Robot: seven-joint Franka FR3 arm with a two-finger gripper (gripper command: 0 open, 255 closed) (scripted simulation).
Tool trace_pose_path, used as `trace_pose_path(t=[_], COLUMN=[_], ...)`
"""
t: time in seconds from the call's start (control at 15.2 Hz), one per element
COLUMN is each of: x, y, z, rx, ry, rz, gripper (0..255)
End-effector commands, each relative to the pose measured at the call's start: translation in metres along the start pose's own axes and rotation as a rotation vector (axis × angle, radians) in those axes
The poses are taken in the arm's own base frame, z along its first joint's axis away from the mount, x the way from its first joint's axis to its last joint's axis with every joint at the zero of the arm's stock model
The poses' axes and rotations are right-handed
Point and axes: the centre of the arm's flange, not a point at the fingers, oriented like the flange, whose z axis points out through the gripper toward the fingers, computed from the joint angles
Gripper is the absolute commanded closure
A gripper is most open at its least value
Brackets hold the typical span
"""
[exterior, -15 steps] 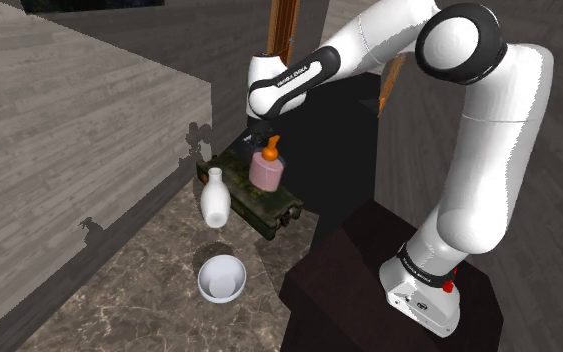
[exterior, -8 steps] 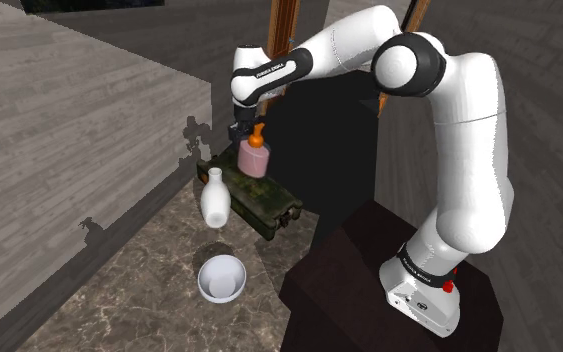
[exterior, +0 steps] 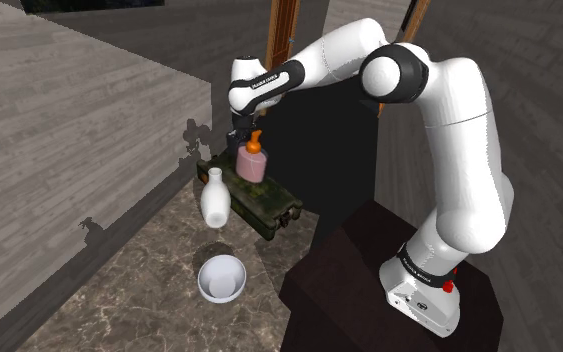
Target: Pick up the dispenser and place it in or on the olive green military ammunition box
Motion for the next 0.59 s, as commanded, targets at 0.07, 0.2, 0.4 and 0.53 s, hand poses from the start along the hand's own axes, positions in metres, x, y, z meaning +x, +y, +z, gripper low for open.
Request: trace_pose_path(t=[0.07,0.2,0.4,0.53], x=[0.000,0.001,0.001,0.001], y=[0.000,0.000,0.000,0.000], z=[0.016,0.026,0.036,0.036], rx=[0.000,0.000,0.000,0.000], ry=[0.001,0.001,0.001,0.001], rz=[0.000,0.000,0.000,0.000], gripper=[255,255,255,255])
